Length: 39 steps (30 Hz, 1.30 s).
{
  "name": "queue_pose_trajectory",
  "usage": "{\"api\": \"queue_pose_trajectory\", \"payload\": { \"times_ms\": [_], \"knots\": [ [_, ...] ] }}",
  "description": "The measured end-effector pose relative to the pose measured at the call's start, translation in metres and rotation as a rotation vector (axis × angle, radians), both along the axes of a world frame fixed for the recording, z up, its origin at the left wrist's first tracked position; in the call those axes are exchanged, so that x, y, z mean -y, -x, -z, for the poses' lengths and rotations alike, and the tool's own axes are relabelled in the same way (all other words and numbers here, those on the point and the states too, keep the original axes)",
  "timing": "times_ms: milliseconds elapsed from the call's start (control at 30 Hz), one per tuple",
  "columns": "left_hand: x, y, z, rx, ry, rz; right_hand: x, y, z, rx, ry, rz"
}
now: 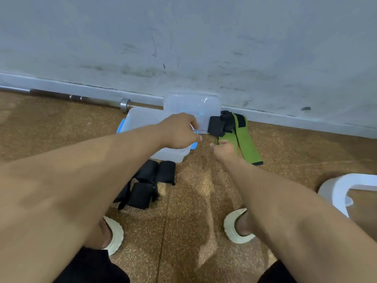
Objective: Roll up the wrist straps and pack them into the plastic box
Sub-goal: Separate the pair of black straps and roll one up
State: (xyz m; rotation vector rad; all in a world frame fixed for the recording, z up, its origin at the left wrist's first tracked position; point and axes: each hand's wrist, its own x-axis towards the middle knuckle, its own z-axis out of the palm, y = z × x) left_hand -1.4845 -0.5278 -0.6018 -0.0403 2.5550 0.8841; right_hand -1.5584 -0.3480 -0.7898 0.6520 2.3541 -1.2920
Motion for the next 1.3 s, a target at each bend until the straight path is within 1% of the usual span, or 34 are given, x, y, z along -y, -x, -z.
{"api": "queue_pose_trajectory", "payload": {
  "times_ms": [67,167,333,500,700,767,900,933,1000,1067,1133,1200,1233,1300],
  "knots": [
    [-0.006,0.005,0.003,-0.007,-0.011,0.004,-0.014,0.015,0.000,-0.002,-0.051,-0.052],
    [-0.014,0.016,0.011,0.008,-0.014,0.003,-0.029,0.034,0.007,-0.005,-0.079,-0.074],
    [-0.032,0.037,0.028,0.044,-0.036,-0.002,-0.042,0.064,0.034,-0.038,-0.114,-0.096],
    [-0.046,0.057,0.045,0.038,-0.074,-0.016,-0.035,0.108,0.049,-0.130,-0.201,-0.262],
    [-0.045,0.072,0.064,0.079,-0.058,-0.031,-0.031,0.164,0.071,-0.141,-0.412,-0.616],
    [-0.043,0.076,0.068,0.080,-0.047,-0.040,-0.033,0.158,0.076,-0.109,-0.494,-0.672],
    [-0.039,0.074,0.067,0.093,0.014,-0.004,-0.043,0.125,0.084,-0.003,-0.728,-0.788],
    [-0.037,0.073,0.065,0.093,0.027,0.005,-0.047,0.119,0.085,0.023,-0.726,-0.764],
    [-0.034,0.070,0.061,0.101,0.046,0.023,-0.061,0.113,0.078,0.035,-0.572,-0.616],
    [-0.031,0.066,0.056,0.087,0.071,0.045,-0.077,0.114,0.060,-0.066,-0.386,-0.401],
    [-0.027,0.060,0.047,0.073,0.081,0.059,-0.092,0.122,0.027,-0.209,-0.287,-0.227],
    [-0.025,0.053,0.036,0.053,0.080,0.072,-0.103,0.131,-0.020,-0.315,-0.249,-0.110],
    [-0.023,0.049,0.030,0.042,0.079,0.080,-0.106,0.134,-0.047,-0.357,-0.235,-0.082],
    [-0.019,0.040,0.018,0.030,0.070,0.094,-0.109,0.135,-0.099,-0.459,-0.241,-0.094]
  ]
}}
